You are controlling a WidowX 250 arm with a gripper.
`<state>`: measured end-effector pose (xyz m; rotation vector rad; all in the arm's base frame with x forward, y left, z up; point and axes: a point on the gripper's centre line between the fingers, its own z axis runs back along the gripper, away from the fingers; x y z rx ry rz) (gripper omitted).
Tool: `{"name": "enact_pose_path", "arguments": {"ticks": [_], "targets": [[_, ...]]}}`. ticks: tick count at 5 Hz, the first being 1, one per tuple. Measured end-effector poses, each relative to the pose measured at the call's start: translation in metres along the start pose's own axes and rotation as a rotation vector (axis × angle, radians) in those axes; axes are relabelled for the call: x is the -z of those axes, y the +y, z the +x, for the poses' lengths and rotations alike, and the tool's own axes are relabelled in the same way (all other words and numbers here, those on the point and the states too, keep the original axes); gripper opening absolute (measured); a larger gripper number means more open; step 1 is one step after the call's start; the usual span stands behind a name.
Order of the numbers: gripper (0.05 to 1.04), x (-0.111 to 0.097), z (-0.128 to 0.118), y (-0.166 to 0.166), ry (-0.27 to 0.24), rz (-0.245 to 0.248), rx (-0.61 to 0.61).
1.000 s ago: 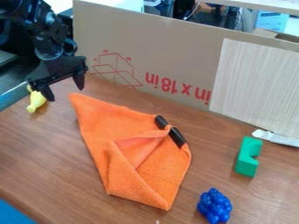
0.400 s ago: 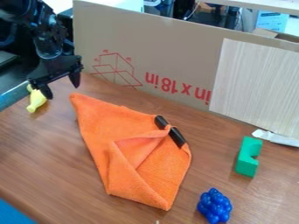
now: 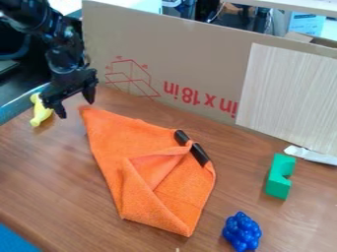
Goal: Fold the cloth from left to right side
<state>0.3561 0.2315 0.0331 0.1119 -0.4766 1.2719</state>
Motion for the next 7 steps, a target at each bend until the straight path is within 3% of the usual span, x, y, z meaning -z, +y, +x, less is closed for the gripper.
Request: {"name": "enact_pose_path", "arguments": {"ticks": [1, 3, 4, 5, 6, 7], "targets": [[0.936, 0.007, -0.004, 0.002, -0.002, 0.029, -0.06], [0.348, 0.007, -0.006, -0.003, -0.035, 0.034, -0.069], [0.141, 0.008, -0.014, -0.004, -0.026, 0.032, -0.035], [0.057, -0.007, -0.023, -0.014, -0.036, -0.003, 0.026], [0.05, -0.037, -0.045, -0.043, -0.054, -0.079, 0.137], [0.05, -0.07, -0.082, -0.076, -0.079, -0.176, 0.325]]}}
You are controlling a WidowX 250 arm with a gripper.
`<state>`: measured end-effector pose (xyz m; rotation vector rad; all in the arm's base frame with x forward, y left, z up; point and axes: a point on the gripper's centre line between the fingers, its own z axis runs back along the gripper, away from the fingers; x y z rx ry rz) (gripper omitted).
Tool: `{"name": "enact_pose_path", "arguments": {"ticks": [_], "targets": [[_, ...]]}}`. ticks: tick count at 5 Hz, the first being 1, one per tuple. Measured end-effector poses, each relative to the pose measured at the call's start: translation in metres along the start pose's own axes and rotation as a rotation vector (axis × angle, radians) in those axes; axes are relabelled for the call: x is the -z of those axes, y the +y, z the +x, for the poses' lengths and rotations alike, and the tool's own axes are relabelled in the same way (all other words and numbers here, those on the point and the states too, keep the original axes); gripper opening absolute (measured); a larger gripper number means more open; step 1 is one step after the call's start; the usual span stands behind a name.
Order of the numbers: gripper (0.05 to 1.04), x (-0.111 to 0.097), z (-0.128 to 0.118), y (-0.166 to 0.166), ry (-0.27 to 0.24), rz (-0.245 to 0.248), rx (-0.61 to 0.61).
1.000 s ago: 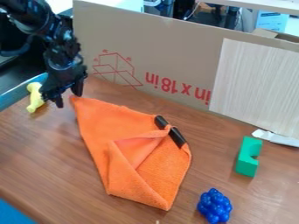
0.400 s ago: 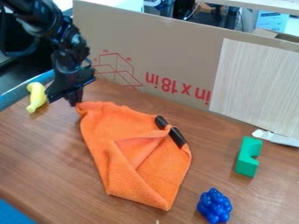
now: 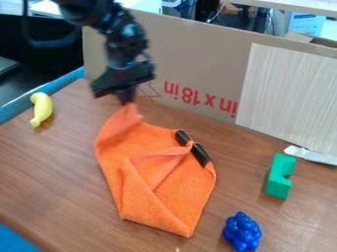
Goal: Fold the cloth from left to right side
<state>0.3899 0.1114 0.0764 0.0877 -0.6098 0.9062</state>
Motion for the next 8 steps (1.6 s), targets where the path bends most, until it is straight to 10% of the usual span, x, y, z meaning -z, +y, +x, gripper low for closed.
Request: {"name": "enact_pose_path", "arguments": {"ticks": [4, 8], "targets": [[0.05, -0.095, -0.141, -0.062, -0.044, -0.216, 0.54], [0.05, -0.159, -0.147, -0.005, -0.088, -0.353, 0.489]]}}
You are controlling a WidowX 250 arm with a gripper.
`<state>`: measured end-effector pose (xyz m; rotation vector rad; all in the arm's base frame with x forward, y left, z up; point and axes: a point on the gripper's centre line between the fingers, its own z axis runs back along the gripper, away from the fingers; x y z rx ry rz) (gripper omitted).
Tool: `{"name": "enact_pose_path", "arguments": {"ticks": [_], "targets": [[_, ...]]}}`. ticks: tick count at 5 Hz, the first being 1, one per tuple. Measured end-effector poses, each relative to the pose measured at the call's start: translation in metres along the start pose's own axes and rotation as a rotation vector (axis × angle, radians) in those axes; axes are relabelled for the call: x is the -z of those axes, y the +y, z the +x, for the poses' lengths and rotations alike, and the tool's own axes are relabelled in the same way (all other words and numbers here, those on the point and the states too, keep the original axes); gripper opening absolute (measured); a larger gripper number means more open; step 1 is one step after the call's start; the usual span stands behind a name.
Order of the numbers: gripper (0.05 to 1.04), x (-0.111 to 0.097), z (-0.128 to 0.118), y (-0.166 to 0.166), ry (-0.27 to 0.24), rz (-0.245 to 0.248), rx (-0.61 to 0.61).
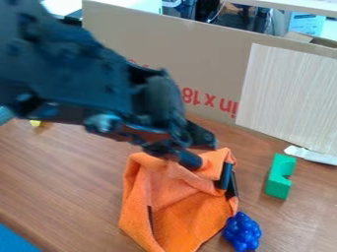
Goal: Fold the cloth from left to right side
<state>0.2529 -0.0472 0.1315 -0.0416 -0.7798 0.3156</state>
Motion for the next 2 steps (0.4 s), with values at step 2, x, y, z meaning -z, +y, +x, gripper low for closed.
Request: {"name": "enact_pose_path", "arguments": {"ticks": [2], "targets": [[0.225, -0.015, -0.029, 0.009, 0.103, -0.044, -0.012]]}}
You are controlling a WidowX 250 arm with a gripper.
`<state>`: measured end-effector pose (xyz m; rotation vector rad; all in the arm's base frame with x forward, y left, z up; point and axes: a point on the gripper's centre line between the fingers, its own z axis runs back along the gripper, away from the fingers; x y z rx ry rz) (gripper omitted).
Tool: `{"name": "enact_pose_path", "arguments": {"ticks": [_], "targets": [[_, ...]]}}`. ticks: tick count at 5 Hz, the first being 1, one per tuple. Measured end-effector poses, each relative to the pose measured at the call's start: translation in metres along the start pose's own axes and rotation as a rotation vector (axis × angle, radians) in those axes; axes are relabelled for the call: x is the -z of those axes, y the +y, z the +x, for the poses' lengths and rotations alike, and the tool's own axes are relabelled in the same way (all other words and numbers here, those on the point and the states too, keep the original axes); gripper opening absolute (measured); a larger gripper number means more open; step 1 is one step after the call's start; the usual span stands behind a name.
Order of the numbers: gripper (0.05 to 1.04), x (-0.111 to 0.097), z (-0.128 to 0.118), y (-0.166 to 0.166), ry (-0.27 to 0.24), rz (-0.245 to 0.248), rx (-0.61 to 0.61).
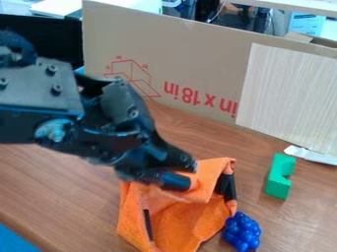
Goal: Fold the cloth from left to right side
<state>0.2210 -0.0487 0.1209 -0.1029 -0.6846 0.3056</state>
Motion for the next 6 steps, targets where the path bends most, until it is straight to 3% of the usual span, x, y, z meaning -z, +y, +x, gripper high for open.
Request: {"name": "enact_pose_path", "arguments": {"ticks": [2, 3, 4, 5, 6], "targets": [[0.803, -0.012, -0.002, -0.006, -0.027, -0.03, 0.03], [1.008, -0.015, -0.002, -0.006, -0.022, -0.035, 0.035], [1.007, -0.022, 0.014, -0.01, -0.024, -0.045, 0.03], [1.001, -0.025, 0.046, -0.015, 0.099, 0.026, 0.07], [1.001, 0.001, 0.058, -0.015, 0.279, 0.287, 0.167]]}}
